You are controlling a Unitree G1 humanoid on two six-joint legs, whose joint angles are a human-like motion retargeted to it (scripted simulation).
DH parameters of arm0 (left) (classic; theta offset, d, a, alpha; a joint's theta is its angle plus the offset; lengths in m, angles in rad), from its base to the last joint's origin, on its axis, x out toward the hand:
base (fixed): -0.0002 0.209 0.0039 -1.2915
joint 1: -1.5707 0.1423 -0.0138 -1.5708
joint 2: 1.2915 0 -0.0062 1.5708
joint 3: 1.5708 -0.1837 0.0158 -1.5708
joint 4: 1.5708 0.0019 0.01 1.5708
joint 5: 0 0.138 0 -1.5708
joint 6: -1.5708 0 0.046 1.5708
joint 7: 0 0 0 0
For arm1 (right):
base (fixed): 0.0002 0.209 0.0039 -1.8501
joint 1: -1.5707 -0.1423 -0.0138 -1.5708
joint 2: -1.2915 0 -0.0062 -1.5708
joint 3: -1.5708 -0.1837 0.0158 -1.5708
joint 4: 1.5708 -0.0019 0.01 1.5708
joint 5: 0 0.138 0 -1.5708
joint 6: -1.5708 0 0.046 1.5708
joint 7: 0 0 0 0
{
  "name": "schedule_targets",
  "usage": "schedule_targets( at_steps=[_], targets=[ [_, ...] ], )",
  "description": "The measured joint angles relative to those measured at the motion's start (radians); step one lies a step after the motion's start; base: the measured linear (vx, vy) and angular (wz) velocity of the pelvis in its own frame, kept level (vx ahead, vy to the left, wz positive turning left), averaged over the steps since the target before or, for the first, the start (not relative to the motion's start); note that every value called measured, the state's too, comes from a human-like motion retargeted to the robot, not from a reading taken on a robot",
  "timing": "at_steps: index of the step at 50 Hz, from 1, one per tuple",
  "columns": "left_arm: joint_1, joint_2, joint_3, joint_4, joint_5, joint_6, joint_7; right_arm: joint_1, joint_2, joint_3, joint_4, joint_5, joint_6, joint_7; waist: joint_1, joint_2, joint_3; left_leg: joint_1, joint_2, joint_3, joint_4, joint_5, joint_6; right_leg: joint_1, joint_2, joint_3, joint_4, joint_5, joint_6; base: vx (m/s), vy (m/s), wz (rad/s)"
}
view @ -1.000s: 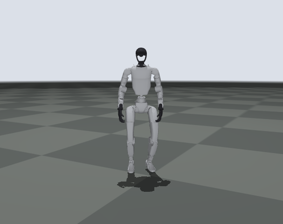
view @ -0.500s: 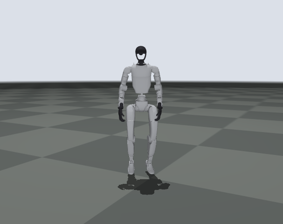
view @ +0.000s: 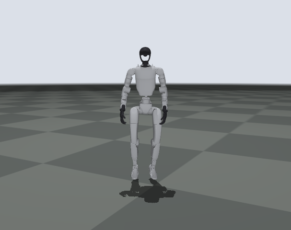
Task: Sport exercise
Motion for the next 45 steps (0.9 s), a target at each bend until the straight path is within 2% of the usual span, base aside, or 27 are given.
schedule_targets(
  at_steps=[3, 5, 7, 8, 10, 12, 13, 15, 18, 20, 23, 27, 28, 29, 30, 32, 33, 35, 38, 40, 43, 45],
  targets=[
    [0.02, 0.019, -0.017, -0.009, 0.031, -0.005, -0.009, 0.005, -0.016, 0.014, -0.045, 0.006, -0.015, 0.004, -0.006, -0.008, -0.008, -0.022, 0.003, 0.002, 0.03, -0.017, 0.022, -0.006, 0.012, 0.021, 0.001, 0.002, 0.002, 0.0, 0.0, 0.0],
    [0.024, 0.029, -0.03, -0.007, 0.059, -0.005, -0.018, 0.002, -0.019, 0.024, -0.074, 0.005, -0.02, 0.01, -0.01, -0.018, -0.006, -0.036, 0.006, -0.005, 0.104, -0.097, 0.049, -0.011, 0.023, 0.035, 0.049, -0.038, -0.001, -0.04, 0.01, -0.22],
    [0.011, 0.038, -0.053, -0.008, 0.088, -0.004, -0.024, -0.015, -0.021, 0.045, -0.1, -0.018, -0.02, 0.016, -0.007, -0.031, 0.017, -0.064, 0.012, -0.018, 0.279, -0.332, 0.082, -0.031, 0.028, 0.03, 0.201, -0.243, -0.006, -0.05, 0.01, -0.34],
    [-0.005, 0.047, -0.069, -0.011, 0.103, -0.004, -0.025, -0.031, -0.024, 0.059, -0.114, -0.039, -0.017, 0.016, -0.003, -0.038, 0.039, -0.088, 0.02, -0.019, 0.398, -0.506, 0.098, -0.053, 0.02, 0.012, 0.322, -0.41, -0.001, -0.05, 0.01, -0.41],
    [-0.053, 0.06, -0.103, -0.019, 0.149, 0.0, -0.012, -0.072, -0.025, 0.08, -0.128, -0.095, -0.007, 0.006, -0.002, -0.051, 0.094, -0.139, 0.039, -0.002, 0.617, -0.75, 0.113, -0.111, -0.011, -0.02, 0.564, -0.663, 0.004, -0.05, 0.01, -0.35],
    [-0.094, 0.059, -0.107, -0.041, 0.172, -0.003, 0.002, -0.091, -0.015, 0.072, -0.116, -0.112, -0.001, -0.011, -0.002, -0.055, 0.115, -0.159, 0.054, 0.026, 0.689, -0.814, 0.135, -0.145, -0.044, -0.045, 0.664, -0.723, 0.005, -0.02, 0.0, -0.1],
    [-0.097, 0.056, -0.097, -0.068, 0.166, -0.013, 0.009, -0.083, -0.011, 0.062, -0.112, -0.106, -0.001, -0.015, 0.0, -0.052, 0.107, -0.153, 0.044, 0.025, 0.653, -0.794, 0.135, -0.145, -0.049, -0.048, 0.644, -0.699, 0.007, 0.0, 0.0, 0.0],
    [-0.071, 0.055, -0.069, -0.148, 0.132, -0.035, 0.023, -0.03, -0.012, 0.042, -0.117, -0.092, -0.008, -0.015, 0.011, -0.037, 0.073, -0.096, 0.011, -0.005, 0.475, -0.656, 0.108, -0.093, -0.034, -0.042, 0.489, -0.575, 0.0, 0.03, -0.01, -0.06],
    [-0.01, 0.051, 0.004, -0.295, 0.045, -0.053, 0.075, 0.054, -0.019, 0.018, -0.135, -0.057, -0.022, -0.035, 0.023, -0.017, -0.003, 0.019, -0.007, -0.009, 0.046, -0.089, 0.015, 0.017, -0.005, -0.026, 0.079, -0.087, 0.005, 0.07, -0.02, -0.07],
    [-0.006, 0.067, 0.051, -0.396, -0.011, -0.072, 0.119, 0.074, -0.035, 0.006, -0.137, -0.041, -0.03, -0.046, 0.033, -0.013, -0.03, 0.048, -0.01, 0.014, -0.125, 0.118, -0.042, 0.036, -0.011, -0.051, -0.064, 0.064, 0.026, 0.03, -0.01, -0.01],
    [-0.017, 0.092, 0.101, -0.487, -0.058, -0.099, 0.175, 0.088, -0.056, -0.012, -0.124, -0.03, -0.037, -0.062, 0.051, -0.018, -0.032, 0.023, -0.018, 0.003, -0.103, 0.13, -0.061, 0.02, -0.022, -0.066, -0.046, 0.054, 0.025, 0.0, 0.0, 0.0],
    [-0.044, 0.1, 0.137, -0.496, -0.07, -0.092, 0.204, 0.064, -0.063, -0.037, -0.091, -0.036, -0.028, -0.067, 0.054, -0.031, -0.017, 0.012, -0.021, -0.01, -0.002, 0.051, -0.047, 0.025, -0.023, -0.061, 0.02, -0.01, 0.021, 0.0, 0.0, 0.0],
    [-0.05, 0.096, 0.14, -0.474, -0.065, -0.084, 0.202, 0.052, -0.059, -0.043, -0.081, -0.042, -0.022, -0.065, 0.054, -0.036, -0.01, 0.012, -0.019, -0.013, 0.045, -0.006, -0.032, 0.028, -0.02, -0.055, 0.055, -0.06, 0.021, 0.0, 0.0, 0.0],
    [-0.057, 0.092, 0.14, -0.443, -0.059, -0.074, 0.198, 0.034, -0.055, -0.045, -0.071, -0.054, -0.015, -0.063, 0.055, -0.04, 0.004, 0.009, -0.015, -0.015, 0.112, -0.107, -0.01, 0.029, -0.019, -0.054, 0.109, -0.154, 0.02, -0.03, -0.03, -0.2],
    [-0.066, 0.086, 0.137, -0.409, -0.053, -0.063, 0.193, 0.014, -0.05, -0.046, -0.061, -0.068, -0.007, -0.06, 0.056, -0.044, 0.021, 0.005, -0.01, -0.018, 0.19, -0.229, 0.014, 0.029, -0.019, -0.056, 0.173, -0.27, 0.02, -0.03, -0.03, -0.32],
    [-0.102, 0.07, 0.115, -0.284, 0.004, -0.031, 0.169, -0.049, -0.031, -0.049, -0.032, -0.103, 0.016, -0.061, 0.055, -0.052, 0.082, -0.019, 0.022, 0.01, 0.37, -0.541, 0.046, 0.007, -0.044, -0.092, 0.354, -0.537, 0.021, -0.02, -0.02, -0.39],
    [-0.12, 0.05, 0.102, -0.201, 0.035, -0.013, 0.147, -0.073, -0.015, -0.056, -0.015, -0.101, 0.023, -0.065, 0.053, -0.055, 0.102, -0.025, 0.034, 0.023, 0.417, -0.593, 0.058, -0.005, -0.051, -0.099, 0.41, -0.581, 0.017, -0.01, -0.02, -0.36],
    [-0.124, 0.003, 0.08, -0.033, 0.081, -0.002, 0.093, -0.084, 0.011, -0.059, 0.006, -0.089, 0.026, -0.052, 0.051, -0.051, 0.102, -0.008, 0.017, -0.002, 0.359, -0.533, 0.051, 0.002, -0.036, -0.078, 0.373, -0.534, 0.002, 0.01, -0.03, -0.32],
    [-0.05, -0.027, 0.057, 0.063, 0.09, 0.016, 0.029, -0.051, 0.025, -0.016, -0.011, -0.083, 0.025, -0.016, 0.036, -0.051, 0.047, 0.042, -0.007, -0.018, 0.108, -0.138, 0.024, 0.037, -0.012, -0.027, 0.159, -0.17, 0.004, 0.03, -0.03, -0.28],
    [-0.019, -0.02, 0.04, 0.082, 0.091, 0.021, -0.002, -0.048, 0.021, 0.022, -0.026, -0.092, 0.022, 0.001, 0.031, -0.052, 0.026, 0.041, -0.01, -0.014, 0.031, -0.021, 0.011, 0.028, -0.015, -0.016, 0.096, -0.077, 0.003, 0.01, -0.02, -0.29],
    [0.011, 0.004, 0.007, 0.082, 0.108, 0.016, -0.014, -0.046, 0.007, 0.068, -0.046, -0.102, 0.005, 0.012, 0.034, -0.054, 0.024, 0.009, -0.011, -0.033, 0.1, -0.053, 0.025, 0.011, -0.01, 0.007, 0.129, -0.088, 0.01, -0.02, -0.01, -0.24],
    [0.019, 0.02, -0.01, 0.079, 0.124, 0.013, -0.009, -0.053, -0.003, 0.09, -0.063, -0.113, -0.001, 0.017, 0.037, -0.057, 0.026, -0.013, -0.005, -0.04, 0.185, -0.13, 0.05, 0.008, -0.003, 0.014, 0.165, -0.138, 0.01, -0.06, 0.0, -0.21]
  ],
)
